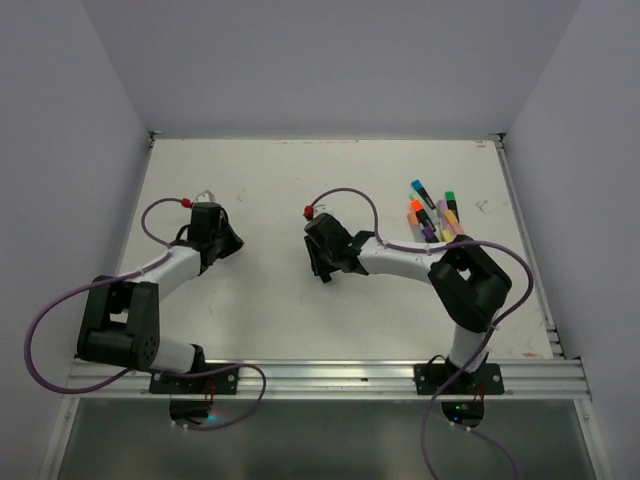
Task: Open the pen caps
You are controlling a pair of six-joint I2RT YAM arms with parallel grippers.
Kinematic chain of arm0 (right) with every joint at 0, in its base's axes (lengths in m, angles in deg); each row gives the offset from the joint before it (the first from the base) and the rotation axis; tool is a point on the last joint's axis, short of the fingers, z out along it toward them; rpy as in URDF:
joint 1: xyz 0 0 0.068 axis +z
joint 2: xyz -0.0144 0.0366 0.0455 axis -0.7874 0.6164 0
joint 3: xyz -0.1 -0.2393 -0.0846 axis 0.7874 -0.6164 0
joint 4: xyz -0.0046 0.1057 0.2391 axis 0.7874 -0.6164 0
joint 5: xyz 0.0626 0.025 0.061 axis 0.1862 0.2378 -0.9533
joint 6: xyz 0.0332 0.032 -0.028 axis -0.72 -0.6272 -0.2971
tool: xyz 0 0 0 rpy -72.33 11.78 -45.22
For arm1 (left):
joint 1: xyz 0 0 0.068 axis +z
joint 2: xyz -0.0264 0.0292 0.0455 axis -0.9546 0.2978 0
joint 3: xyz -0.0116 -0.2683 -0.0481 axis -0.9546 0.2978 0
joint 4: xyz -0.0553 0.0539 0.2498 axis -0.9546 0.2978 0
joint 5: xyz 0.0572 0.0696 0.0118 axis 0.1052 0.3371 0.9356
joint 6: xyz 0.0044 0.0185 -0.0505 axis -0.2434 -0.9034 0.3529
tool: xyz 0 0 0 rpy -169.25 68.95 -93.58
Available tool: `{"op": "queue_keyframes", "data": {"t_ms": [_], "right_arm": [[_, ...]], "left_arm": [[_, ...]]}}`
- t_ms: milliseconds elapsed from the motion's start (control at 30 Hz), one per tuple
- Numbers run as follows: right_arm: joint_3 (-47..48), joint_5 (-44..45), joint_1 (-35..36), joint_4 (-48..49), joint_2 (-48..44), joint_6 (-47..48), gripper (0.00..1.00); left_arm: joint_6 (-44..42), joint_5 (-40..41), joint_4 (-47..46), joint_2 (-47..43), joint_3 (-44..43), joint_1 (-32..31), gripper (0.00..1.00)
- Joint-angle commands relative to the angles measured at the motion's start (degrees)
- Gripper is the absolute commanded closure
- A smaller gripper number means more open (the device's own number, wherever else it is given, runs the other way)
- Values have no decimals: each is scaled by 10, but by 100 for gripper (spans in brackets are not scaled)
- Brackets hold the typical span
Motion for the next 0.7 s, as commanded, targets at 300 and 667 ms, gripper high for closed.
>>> {"op": "queue_keyframes", "data": {"t_ms": [300,667], "right_arm": [[114,12,-52,-21,89,43,100],[196,-50,-56,-18,159,13,100]], "left_arm": [[5,-31,18,-23,57,4,100],[57,-343,-290,86,105,0,100]]}}
